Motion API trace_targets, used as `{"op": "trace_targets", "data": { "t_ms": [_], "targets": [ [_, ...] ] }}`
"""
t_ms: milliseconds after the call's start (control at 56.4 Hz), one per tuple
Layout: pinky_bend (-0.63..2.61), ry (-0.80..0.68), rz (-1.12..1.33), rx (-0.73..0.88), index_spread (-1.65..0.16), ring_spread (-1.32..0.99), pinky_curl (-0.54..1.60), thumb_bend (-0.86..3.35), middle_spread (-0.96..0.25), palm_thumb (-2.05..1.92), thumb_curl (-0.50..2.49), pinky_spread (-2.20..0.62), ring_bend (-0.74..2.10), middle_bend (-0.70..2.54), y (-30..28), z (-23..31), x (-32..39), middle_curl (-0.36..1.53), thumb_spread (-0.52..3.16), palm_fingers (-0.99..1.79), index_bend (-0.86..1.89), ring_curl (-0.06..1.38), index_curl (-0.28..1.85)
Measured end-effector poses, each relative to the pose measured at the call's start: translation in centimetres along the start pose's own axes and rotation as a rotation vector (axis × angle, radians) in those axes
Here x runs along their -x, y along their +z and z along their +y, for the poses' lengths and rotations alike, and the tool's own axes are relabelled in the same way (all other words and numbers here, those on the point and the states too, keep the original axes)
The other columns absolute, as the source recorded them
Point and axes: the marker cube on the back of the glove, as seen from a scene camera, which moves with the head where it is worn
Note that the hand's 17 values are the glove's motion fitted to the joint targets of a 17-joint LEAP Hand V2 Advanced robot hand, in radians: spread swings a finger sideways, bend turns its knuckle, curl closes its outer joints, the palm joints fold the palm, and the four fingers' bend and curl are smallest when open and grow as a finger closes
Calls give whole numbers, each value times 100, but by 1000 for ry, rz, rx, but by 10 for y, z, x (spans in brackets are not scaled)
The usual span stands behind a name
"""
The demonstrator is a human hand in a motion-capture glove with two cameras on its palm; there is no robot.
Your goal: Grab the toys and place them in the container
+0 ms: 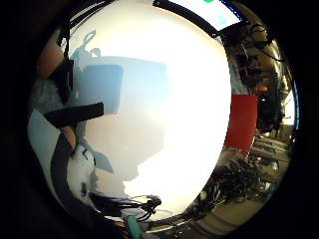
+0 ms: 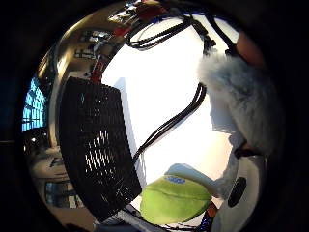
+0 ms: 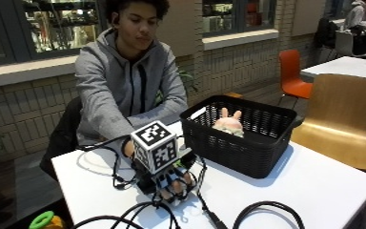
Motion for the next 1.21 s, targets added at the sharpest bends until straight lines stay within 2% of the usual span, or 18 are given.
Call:
{"op": "trace_targets", "data": {
  "t_ms": [124, 213, 408, 657, 852, 923, 958, 994, 1011, 1065, 1118, 1207],
  "targets": [
    [133, -46, -45, -72, -30, -32, 46, 35, -20, 94, 66, -38, 103, 27, -45, 9, 27, 37, 156, 80, 28, 62, 27],
    [134, -138, -86, -126, -31, -34, 47, 35, -23, 95, 70, -38, 103, 27, -92, 10, 64, 40, 155, 81, 27, 64, 29],
    [134, -377, -87, -173, -32, -36, 48, 32, -29, 93, 80, -39, 104, 26, -141, 32, 194, 47, 151, 80, 27, 66, 34],
    [135, -525, 15, -103, -33, -38, 48, 29, -35, 90, 92, -39, 105, 26, -111, 37, 303, 58, 146, 79, 26, 69, 41],
    [135, -554, 127, -123, -34, -38, 49, 25, -39, 87, 100, -39, 106, 25, -90, 26, 316, 69, 140, 73, 23, 71, 48],
    [135, -543, 159, -89, -33, -38, 48, 22, -40, 84, 101, -39, 101, 25, -85, 24, 315, 73, 137, 63, 16, 70, 49],
    [138, -546, 181, -56, -33, -36, 49, 20, -39, 82, 99, -39, 99, 24, -83, 23, 312, 75, 137, 56, 14, 70, 50],
    [140, -561, 203, -33, -31, -32, 50, 21, -34, 76, 93, -35, 84, 22, -82, 24, 309, 75, 146, 22, 8, 68, 47],
    [140, -570, 218, -32, -31, -29, 51, 19, -29, 72, 90, -30, 72, 18, -81, 24, 308, 73, 146, -7, 10, 67, 48],
    [139, -607, 270, -53, -32, -22, 49, 15, -18, 65, 84, -20, 52, 9, -82, 26, 300, 67, 148, -32, 14, 61, 47],
    [133, -646, 303, -73, -32, -18, 45, 11, -12, 58, 79, -13, 40, 5, -87, 27, 288, 60, 148, -30, 17, 53, 44],
    [126, -586, 178, -68, -32, -13, 41, 5, -6, 50, 71, -6, 30, 6, -97, 34, 274, 51, 146, -21, 20, 46, 44]
  ]
}}
